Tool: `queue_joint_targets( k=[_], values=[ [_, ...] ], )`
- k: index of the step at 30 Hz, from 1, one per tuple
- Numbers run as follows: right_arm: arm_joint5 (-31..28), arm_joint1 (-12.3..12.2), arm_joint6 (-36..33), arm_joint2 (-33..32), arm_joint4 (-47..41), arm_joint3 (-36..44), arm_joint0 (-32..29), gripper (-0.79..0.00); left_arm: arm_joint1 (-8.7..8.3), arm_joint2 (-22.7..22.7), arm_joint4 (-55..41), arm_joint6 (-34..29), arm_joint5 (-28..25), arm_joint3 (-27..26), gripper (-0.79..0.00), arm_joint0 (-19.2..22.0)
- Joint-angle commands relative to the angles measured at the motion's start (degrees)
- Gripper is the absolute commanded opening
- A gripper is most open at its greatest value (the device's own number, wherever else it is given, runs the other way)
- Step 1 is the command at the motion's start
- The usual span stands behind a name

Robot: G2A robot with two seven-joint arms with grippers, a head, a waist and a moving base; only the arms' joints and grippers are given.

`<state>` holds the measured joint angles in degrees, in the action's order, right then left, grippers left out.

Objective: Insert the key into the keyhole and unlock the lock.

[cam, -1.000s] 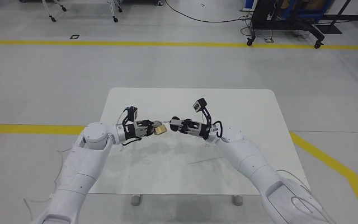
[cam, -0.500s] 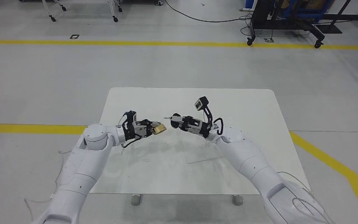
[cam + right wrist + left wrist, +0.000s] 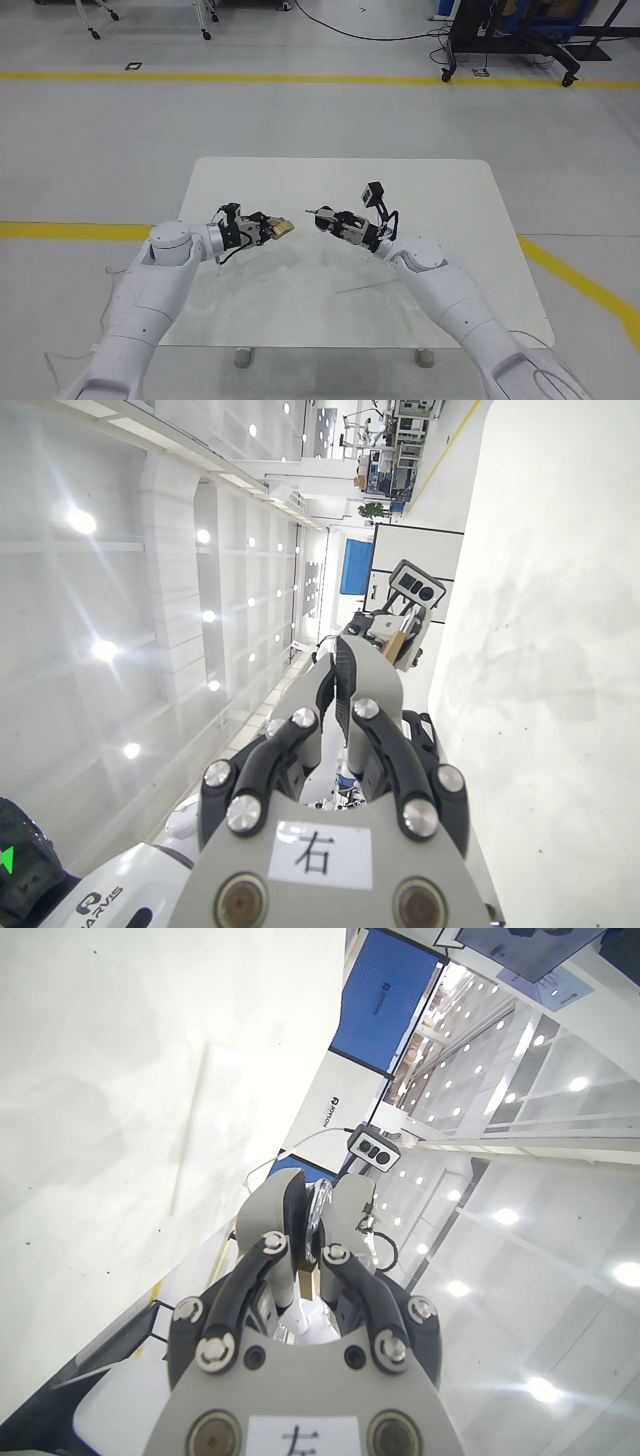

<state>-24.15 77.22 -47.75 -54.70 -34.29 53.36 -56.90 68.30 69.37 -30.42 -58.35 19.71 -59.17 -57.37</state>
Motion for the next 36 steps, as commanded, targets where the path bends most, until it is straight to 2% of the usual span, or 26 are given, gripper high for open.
queue_joint_targets(
  k=[1, 6, 9, 15, 19, 22, 36],
  values=[
    [0.0, 0.0, 0.0, 0.0, 0.0, 0.0, 0.0, -0.785, -0.07, 0.1, -1.9, 2.4, 0.1, 0.0, -0.785, 0.1],
    [7.6, -0.1, 6.4, 0.0, 2.6, 3.0, -1.6, -0.785, 0.11, -0.5, 0.6, 10.2, -2.8, -2.6, -0.785, -0.6],
    [14.0, -0.1, 9.7, 0.1, 2.7, 7.3, -3.3, -0.785, 0.28, -0.9, 1.7, 14.7, -3.8, -4.5, -0.785, -1.5],
    [20.9, -0.5, 19.6, 0.5, 7.8, 17.8, -8.6, -0.785, 0.18, -1.5, 6.8, 21.5, -5.7, -8.5, -0.785, -3.5],
    [23.8, -0.5, 22.5, 1.0, 8.9, 22.1, -11.0, -0.785, 0.19, -1.5, 6.7, 22.4, -6.3, -10.2, -0.785, -4.7],
    [23.7, -0.4, 24.7, 0.9, 9.1, 23.2, -11.8, -0.785, 0.19, -1.8, 7.3, 22.5, -6.1, -10.8, -0.785, -5.0],
    [26.7, 0.3, 25.6, 0.8, 8.3, 21.4, -11.1, -0.785, 0.21, -2.1, 8.1, 22.0, -5.8, -11.5, -0.785, -5.4]
  ],
)
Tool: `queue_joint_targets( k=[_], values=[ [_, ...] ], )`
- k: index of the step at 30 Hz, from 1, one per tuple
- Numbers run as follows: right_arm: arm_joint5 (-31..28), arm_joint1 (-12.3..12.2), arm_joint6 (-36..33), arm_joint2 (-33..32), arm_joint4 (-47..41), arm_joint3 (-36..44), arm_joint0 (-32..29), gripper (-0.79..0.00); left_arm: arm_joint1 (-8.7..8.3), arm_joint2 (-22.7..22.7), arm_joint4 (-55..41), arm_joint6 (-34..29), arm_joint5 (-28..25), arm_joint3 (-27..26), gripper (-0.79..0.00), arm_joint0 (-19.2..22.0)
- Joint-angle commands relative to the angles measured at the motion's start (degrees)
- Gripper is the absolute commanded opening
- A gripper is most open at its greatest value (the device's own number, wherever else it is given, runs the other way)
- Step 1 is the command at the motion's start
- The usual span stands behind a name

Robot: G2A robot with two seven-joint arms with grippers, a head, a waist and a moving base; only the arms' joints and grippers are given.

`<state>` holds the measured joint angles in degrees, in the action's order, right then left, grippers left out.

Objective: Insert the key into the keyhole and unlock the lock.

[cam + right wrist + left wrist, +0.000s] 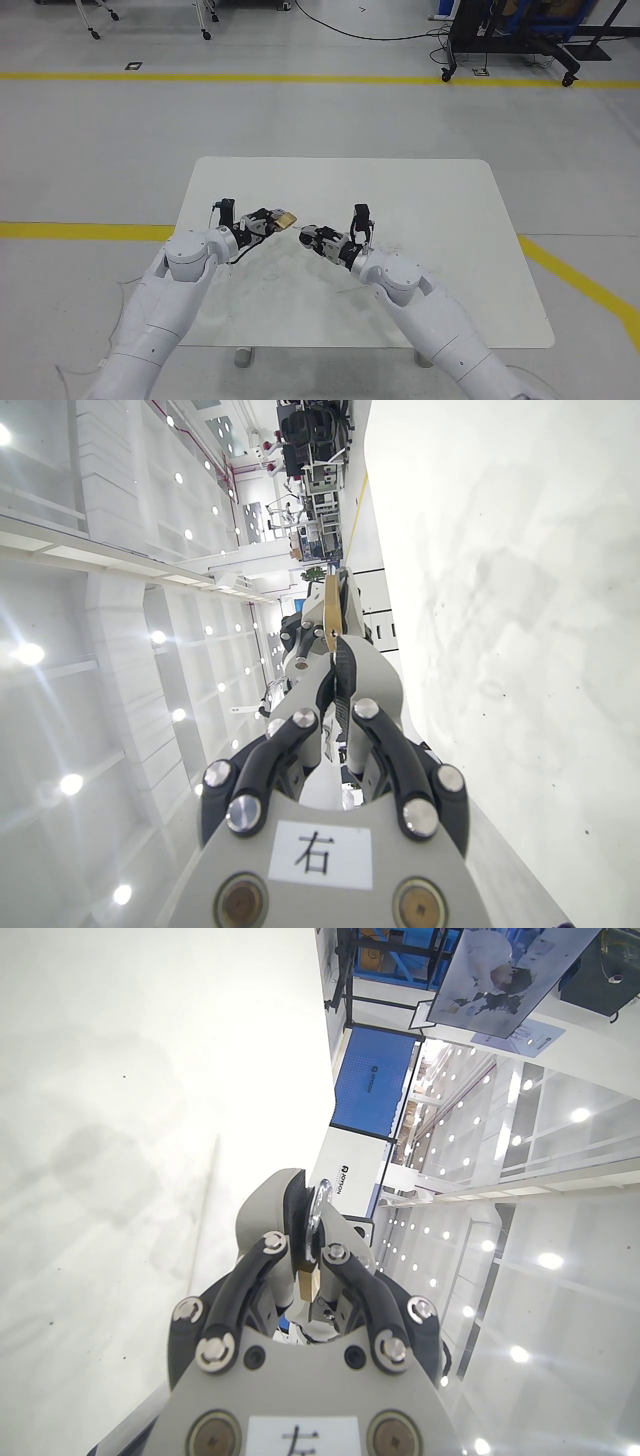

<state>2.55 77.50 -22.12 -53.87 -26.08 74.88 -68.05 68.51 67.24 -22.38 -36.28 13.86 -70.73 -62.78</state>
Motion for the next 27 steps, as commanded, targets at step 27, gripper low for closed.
queue_joint_targets(
  k=[27],
  values=[
    [-1.5, 1.7, 3.4, 1.6, 2.8, -1.9, 1.2, -0.785, 0.28, -0.5, 0.5, 0.4, 0.3, 1.0, -0.785, 0.8]
  ],
)
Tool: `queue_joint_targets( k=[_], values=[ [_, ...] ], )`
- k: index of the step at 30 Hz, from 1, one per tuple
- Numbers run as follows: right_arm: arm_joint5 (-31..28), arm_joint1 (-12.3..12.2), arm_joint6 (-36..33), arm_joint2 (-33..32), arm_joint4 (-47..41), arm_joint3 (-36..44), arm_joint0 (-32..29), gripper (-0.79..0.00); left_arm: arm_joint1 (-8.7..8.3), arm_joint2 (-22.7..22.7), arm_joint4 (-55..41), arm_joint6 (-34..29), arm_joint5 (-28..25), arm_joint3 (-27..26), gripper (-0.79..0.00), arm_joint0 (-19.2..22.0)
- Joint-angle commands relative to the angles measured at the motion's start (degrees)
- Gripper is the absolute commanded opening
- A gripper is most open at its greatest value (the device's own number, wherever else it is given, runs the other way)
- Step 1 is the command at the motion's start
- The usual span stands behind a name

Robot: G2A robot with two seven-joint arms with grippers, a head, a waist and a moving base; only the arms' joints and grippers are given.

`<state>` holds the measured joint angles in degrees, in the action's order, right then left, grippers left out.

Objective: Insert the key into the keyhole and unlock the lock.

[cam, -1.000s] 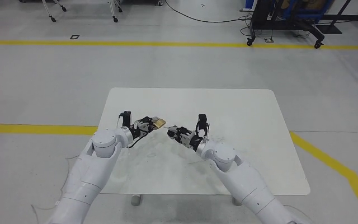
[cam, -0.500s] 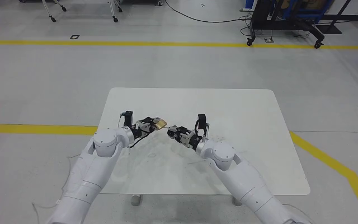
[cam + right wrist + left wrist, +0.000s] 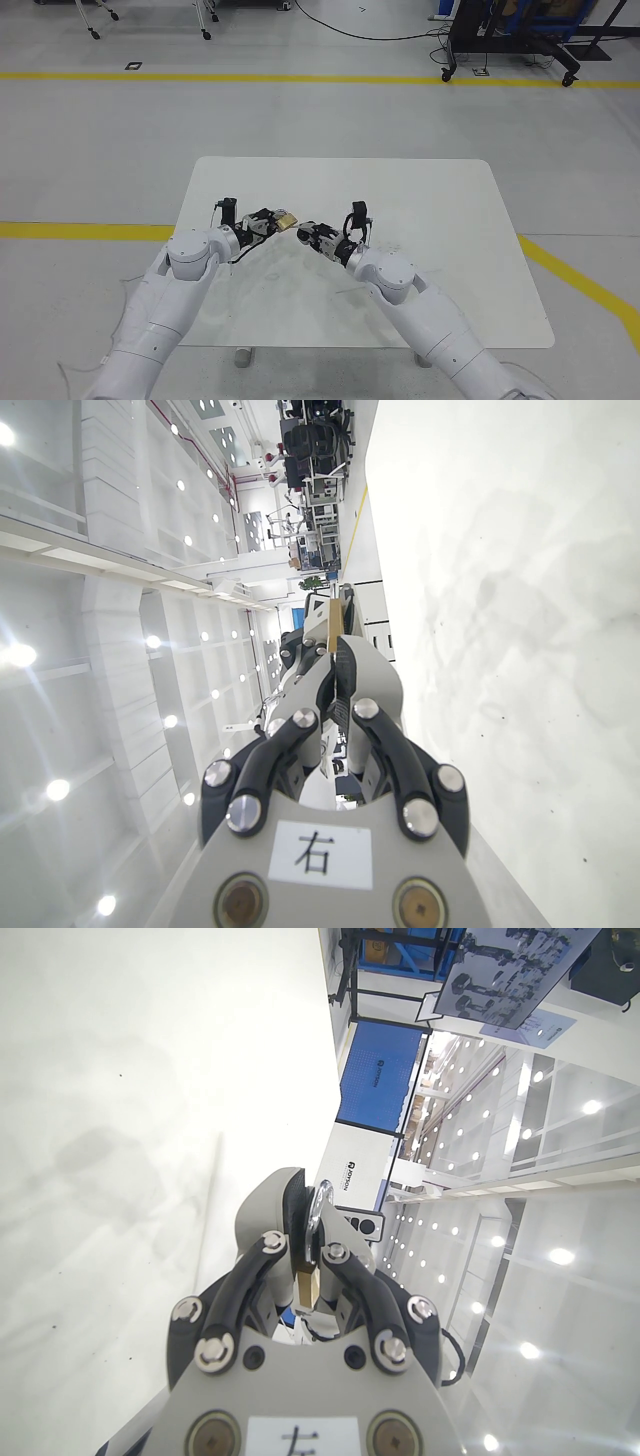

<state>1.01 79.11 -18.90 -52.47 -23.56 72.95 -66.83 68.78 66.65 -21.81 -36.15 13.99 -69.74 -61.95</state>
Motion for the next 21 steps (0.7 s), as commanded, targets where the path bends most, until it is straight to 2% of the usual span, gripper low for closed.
queue_joint_targets(
  k=[1, 7, 10, 13, 16, 21],
  values=[
    [0.0, 0.2, 0.2, 0.4, 0.6, 0.0, 0.0, -0.785, 0.03, 0.1, -0.2, 0.5, 0.5, 0.1, -0.785, 0.0],
    [-0.9, 0.5, -1.8, 1.1, 0.5, 0.2, -0.1, -0.785, 0.08, 0.4, -0.5, 1.1, 1.0, 0.2, -0.785, 0.1],
    [-7.8, 0.4, 1.4, -0.7, 2.8, 0.4, -0.4, -0.785, 0.08, 0.6, -0.8, 1.2, 1.1, 0.3, -0.785, 0.1],
    [-14.1, 0.0, 4.1, -1.0, 10.4, 0.0, -0.7, -0.785, 0.04, 0.4, -1.0, -0.6, 2.1, 0.5, -0.785, 0.2],
    [-17.8, -0.4, 7.8, -0.6, 22.2, -0.3, -0.6, -0.785, 0.07, -0.7, -1.6, -5.1, 5.8, 2.0, -0.785, 1.2],
    [-19.1, -0.7, 10.3, -0.3, 32.0, -1.6, -0.6, -0.785, 0.33, -1.9, -3.3, -9.3, 8.8, 4.9, -0.785, 3.2]
  ],
)
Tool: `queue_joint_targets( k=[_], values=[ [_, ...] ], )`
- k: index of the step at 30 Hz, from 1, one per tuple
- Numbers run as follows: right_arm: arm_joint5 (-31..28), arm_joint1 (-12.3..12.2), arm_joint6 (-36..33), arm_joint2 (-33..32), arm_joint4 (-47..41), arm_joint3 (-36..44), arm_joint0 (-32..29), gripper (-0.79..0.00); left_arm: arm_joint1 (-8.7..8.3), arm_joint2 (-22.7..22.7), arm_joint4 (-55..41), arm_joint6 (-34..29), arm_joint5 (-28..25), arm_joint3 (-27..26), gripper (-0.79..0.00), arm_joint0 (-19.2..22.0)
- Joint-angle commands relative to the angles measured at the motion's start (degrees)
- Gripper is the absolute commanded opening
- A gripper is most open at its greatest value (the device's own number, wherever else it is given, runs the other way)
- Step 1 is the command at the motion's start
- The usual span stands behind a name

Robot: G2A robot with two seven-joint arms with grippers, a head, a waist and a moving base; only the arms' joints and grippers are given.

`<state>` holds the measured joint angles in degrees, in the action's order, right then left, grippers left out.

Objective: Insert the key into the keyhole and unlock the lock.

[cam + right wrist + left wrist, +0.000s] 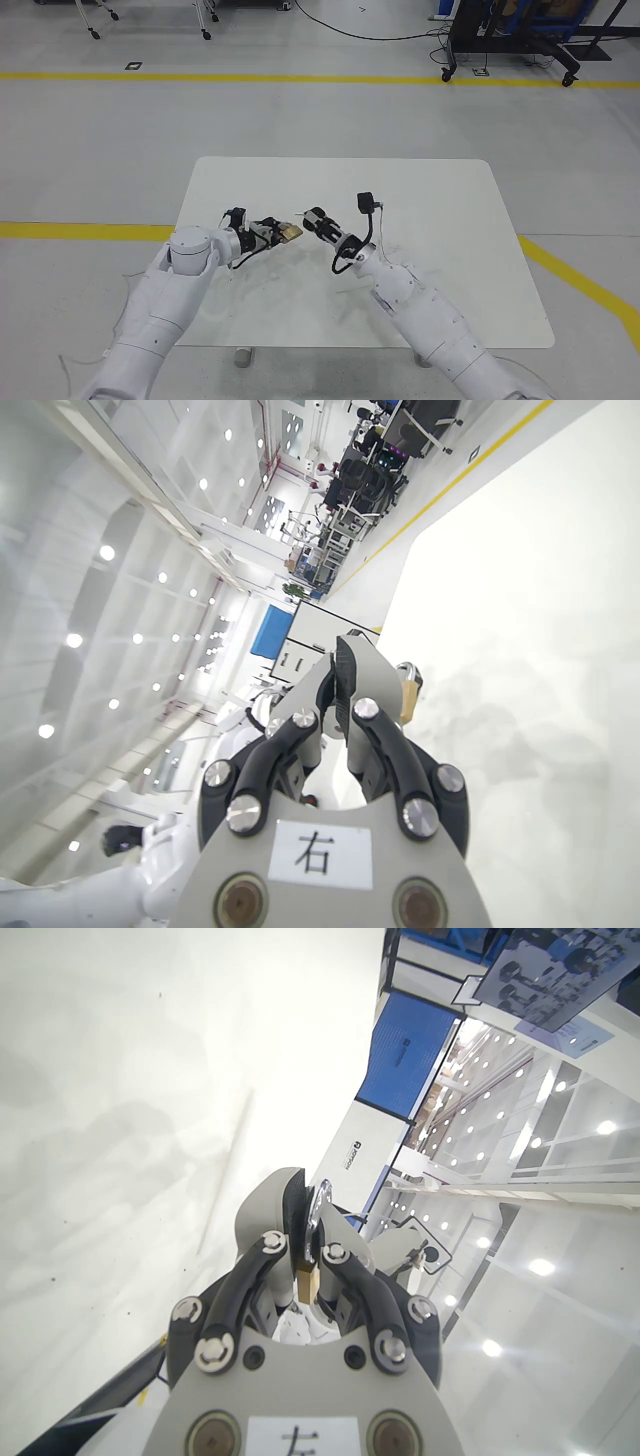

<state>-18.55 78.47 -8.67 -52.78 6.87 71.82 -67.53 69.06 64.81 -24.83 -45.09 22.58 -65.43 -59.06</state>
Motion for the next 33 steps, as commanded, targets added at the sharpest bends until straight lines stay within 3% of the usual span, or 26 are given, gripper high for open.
queue_joint_targets(
  k=[1, 17, 26, 33],
  values=[
    [1.1, 0.0, 0.2, 0.0, 2.8, -0.8, 0.3, -0.785, 0.10, -0.1, -1.0, -0.7, 0.7, 1.3, -0.785, 0.6],
    [1.2, -0.3, -4.5, -0.4, 8.2, -0.1, 0.4, -0.785, 0.46, -0.4, -4.0, -0.8, 1.3, 4.9, -0.785, 2.7],
    [2.2, -1.4, -12.3, -2.6, 9.0, 4.2, -1.7, -0.785, 0.33, 0.1, -4.4, 0.1, 0.9, 4.7, -0.785, 2.5],
    [1.9, -1.5, -9.8, -4.1, 8.4, 5.6, -2.0, -0.785, 0.28, -1.2, -2.5, -0.8, 1.1, 3.6, -0.785, 2.3]
  ],
)
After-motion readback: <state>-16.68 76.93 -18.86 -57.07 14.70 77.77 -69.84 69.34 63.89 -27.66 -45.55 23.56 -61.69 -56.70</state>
